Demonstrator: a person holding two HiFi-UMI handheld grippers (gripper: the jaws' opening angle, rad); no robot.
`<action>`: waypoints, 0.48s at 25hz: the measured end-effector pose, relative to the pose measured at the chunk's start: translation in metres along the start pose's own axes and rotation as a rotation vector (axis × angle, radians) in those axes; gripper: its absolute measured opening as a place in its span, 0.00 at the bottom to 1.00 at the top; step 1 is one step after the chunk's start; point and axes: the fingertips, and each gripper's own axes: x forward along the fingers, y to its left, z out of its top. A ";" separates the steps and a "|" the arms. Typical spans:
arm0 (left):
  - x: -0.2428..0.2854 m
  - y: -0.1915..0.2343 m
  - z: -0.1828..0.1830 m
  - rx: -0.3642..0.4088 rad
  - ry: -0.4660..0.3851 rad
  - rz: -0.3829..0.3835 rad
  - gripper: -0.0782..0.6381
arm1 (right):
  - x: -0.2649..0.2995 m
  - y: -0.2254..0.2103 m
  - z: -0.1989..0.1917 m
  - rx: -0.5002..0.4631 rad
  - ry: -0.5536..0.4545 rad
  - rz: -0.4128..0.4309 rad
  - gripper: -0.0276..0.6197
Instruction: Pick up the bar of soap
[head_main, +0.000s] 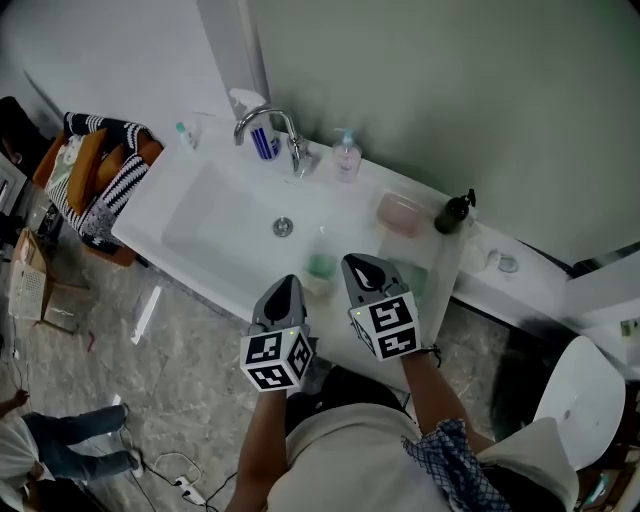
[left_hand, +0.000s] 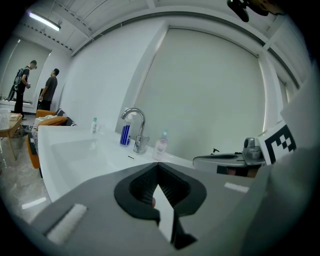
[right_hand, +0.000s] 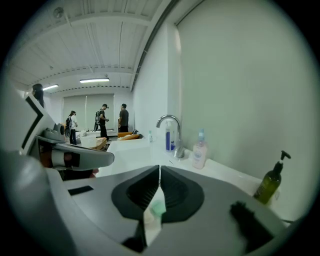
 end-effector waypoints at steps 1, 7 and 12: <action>0.000 -0.002 -0.001 0.000 0.001 -0.006 0.12 | -0.004 -0.002 -0.003 0.017 -0.001 -0.024 0.08; -0.001 -0.020 -0.013 0.009 0.026 -0.049 0.12 | -0.027 -0.011 -0.037 0.104 0.044 -0.145 0.07; -0.005 -0.032 -0.024 0.024 0.053 -0.081 0.12 | -0.043 -0.021 -0.048 0.139 0.036 -0.211 0.07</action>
